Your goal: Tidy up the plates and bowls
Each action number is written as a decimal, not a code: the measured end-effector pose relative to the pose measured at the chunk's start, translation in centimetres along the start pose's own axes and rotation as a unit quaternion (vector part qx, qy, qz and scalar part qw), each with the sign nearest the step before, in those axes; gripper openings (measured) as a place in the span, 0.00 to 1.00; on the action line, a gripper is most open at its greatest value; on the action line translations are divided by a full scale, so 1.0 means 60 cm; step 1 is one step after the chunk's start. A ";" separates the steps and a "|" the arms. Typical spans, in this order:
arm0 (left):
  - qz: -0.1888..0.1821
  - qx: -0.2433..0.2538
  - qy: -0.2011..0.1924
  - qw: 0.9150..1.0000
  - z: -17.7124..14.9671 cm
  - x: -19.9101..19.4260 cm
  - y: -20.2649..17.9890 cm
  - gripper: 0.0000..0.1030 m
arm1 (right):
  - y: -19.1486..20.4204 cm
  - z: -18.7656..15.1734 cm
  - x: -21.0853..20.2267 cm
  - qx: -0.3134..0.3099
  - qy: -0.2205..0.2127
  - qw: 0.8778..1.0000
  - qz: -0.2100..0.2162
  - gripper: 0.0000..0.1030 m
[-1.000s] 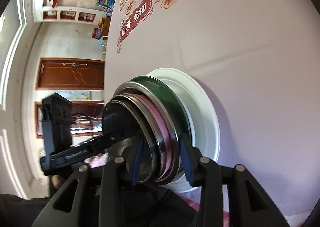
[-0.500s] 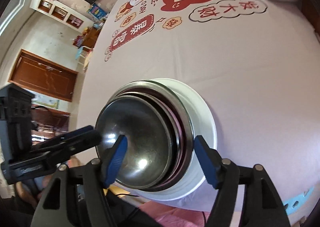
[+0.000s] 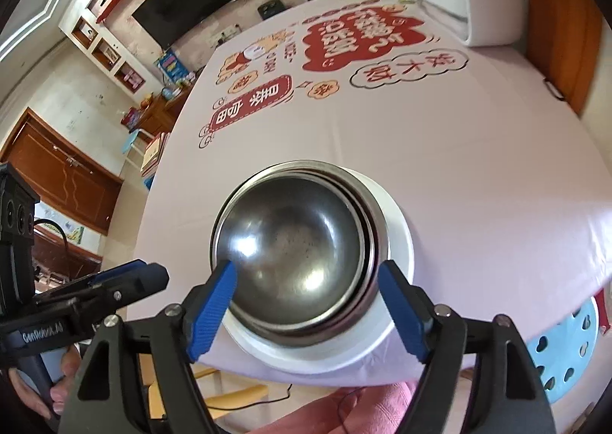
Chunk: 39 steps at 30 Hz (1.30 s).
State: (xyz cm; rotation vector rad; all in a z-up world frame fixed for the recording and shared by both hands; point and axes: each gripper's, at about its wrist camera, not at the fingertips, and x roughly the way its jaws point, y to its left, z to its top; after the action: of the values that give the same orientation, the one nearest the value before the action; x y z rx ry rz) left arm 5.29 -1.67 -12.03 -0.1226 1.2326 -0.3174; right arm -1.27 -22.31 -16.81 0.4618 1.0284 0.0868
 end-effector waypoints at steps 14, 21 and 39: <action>0.044 -0.051 -0.047 0.997 -0.059 -0.049 -0.031 0.66 | 0.020 -0.029 -0.090 -0.078 -0.016 0.997 -0.004 0.86; 0.076 -0.034 -0.084 0.993 -0.071 -0.085 -0.079 0.69 | 0.032 -0.023 -0.153 -0.124 -0.021 0.992 -0.028 0.88; 0.135 -0.019 -0.183 0.974 -0.108 -0.212 -0.141 0.83 | 0.060 -0.038 -0.271 -0.127 -0.096 0.986 -0.048 0.99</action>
State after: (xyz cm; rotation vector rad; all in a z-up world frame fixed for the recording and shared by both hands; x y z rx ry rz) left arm -6.00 -5.33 -0.45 -0.0432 0.8755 -0.0299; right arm -11.12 -22.91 -3.23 0.1836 0.8340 0.0842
